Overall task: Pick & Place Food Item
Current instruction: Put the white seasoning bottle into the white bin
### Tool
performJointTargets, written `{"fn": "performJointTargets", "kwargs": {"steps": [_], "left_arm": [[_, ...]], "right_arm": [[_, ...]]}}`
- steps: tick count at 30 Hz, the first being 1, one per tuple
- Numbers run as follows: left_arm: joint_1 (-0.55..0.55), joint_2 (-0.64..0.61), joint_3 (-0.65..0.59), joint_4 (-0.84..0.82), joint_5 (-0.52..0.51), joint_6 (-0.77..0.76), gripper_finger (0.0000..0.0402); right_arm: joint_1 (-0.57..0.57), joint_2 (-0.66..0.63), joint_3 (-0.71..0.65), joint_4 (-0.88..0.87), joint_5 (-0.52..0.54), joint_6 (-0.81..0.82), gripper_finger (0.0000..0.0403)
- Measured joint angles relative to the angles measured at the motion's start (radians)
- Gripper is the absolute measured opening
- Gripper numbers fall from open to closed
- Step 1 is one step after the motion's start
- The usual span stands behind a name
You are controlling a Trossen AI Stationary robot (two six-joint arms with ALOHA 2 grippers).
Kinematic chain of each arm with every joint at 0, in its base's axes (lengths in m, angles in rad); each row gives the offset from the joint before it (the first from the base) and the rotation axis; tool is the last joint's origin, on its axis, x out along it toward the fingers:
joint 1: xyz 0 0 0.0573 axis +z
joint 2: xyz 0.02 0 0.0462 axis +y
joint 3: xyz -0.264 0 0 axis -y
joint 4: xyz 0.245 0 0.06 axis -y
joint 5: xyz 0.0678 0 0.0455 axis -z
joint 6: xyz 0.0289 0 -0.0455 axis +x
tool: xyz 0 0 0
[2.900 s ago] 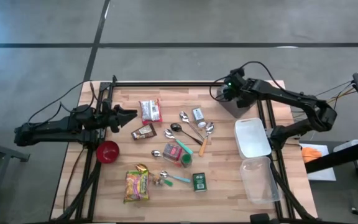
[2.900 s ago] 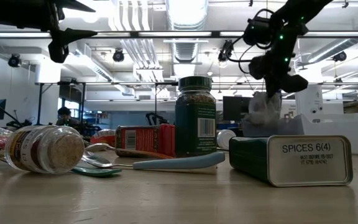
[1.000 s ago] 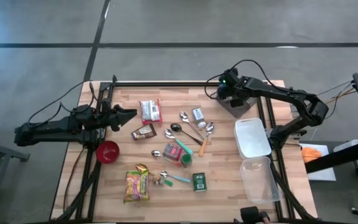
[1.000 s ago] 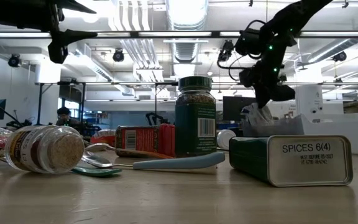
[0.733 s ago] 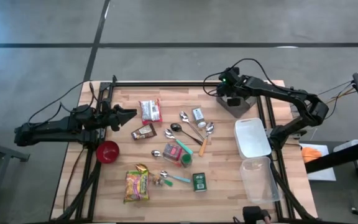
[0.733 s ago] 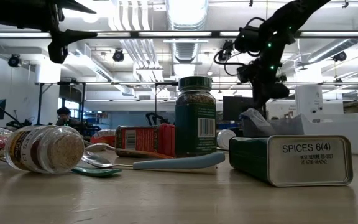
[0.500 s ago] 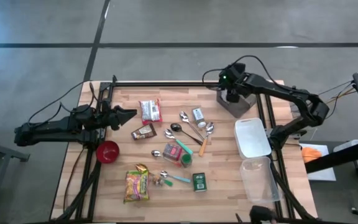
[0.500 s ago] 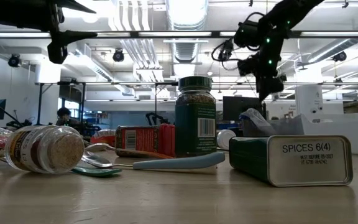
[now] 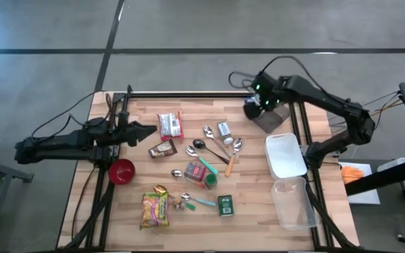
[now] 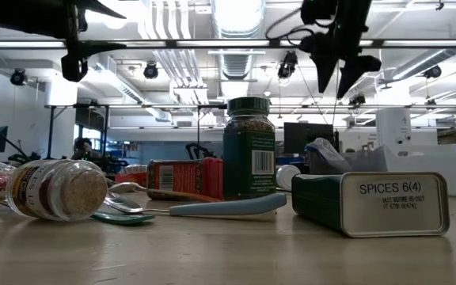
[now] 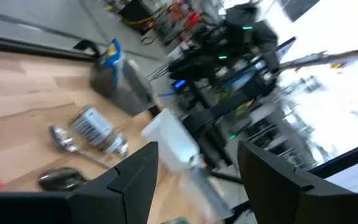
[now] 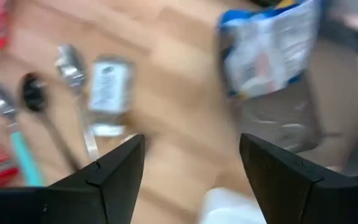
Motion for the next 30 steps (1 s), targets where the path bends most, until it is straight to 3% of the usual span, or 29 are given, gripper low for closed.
{"fn": "performJointTargets", "kwargs": {"steps": [7,15,22,30], "left_arm": [[0.001,0.117,0.089,-0.145,0.022,0.084,0.0220],[0.002,0.145,0.118,-0.159,0.022,0.146,0.0220],[0.002,0.145,0.116,-0.181,0.029,0.145,0.0220],[0.002,0.145,0.116,-0.184,0.029,0.153,0.0220]], "right_arm": [[0.188,0.056,-0.006,0.012,0.058,0.166,0.0260],[0.292,0.200,-0.007,0.116,0.073,0.276,0.0260],[0.313,0.334,-0.007,0.235,0.077,0.281,0.0260],[0.284,0.403,0.004,0.295,0.085,0.281,0.0260]]}}
